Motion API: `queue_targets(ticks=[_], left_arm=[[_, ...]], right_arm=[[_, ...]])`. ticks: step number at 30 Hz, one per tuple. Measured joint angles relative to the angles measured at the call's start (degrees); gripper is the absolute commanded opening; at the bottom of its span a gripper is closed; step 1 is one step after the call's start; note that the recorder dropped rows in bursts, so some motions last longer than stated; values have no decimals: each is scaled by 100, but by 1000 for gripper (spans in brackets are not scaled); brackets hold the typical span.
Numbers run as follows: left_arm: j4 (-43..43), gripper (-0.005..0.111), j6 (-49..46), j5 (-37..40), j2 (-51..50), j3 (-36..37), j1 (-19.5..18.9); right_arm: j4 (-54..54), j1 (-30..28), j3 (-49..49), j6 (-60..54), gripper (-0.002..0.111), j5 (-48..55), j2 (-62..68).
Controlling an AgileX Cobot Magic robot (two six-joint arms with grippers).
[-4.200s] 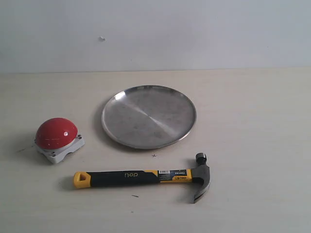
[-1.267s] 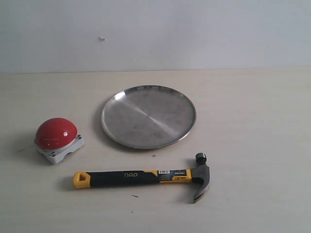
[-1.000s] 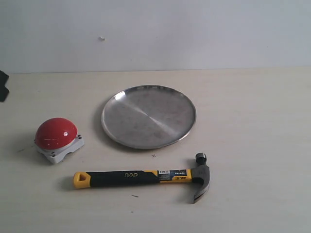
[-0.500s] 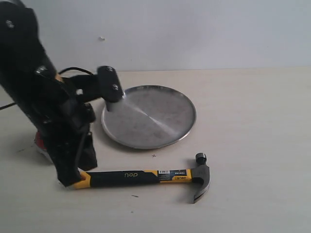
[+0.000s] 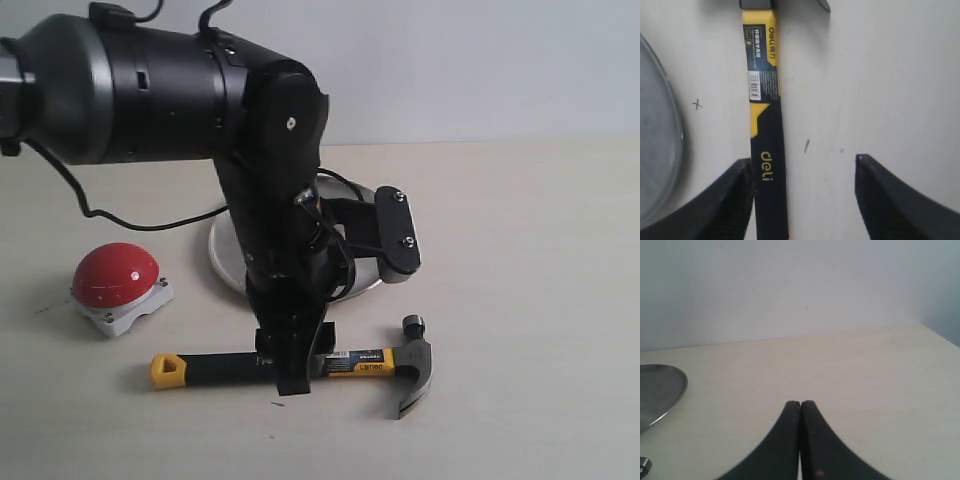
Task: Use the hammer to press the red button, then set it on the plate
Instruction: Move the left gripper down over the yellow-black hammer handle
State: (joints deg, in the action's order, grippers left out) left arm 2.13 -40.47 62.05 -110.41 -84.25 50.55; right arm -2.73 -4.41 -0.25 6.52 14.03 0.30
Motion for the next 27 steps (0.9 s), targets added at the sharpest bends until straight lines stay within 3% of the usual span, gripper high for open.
queue_targets(ticks=[27], left_arm=[[-42, 58, 10, 191, -271, -248, 0]], right_arm=[[0, 0, 0, 0, 0, -11, 0]])
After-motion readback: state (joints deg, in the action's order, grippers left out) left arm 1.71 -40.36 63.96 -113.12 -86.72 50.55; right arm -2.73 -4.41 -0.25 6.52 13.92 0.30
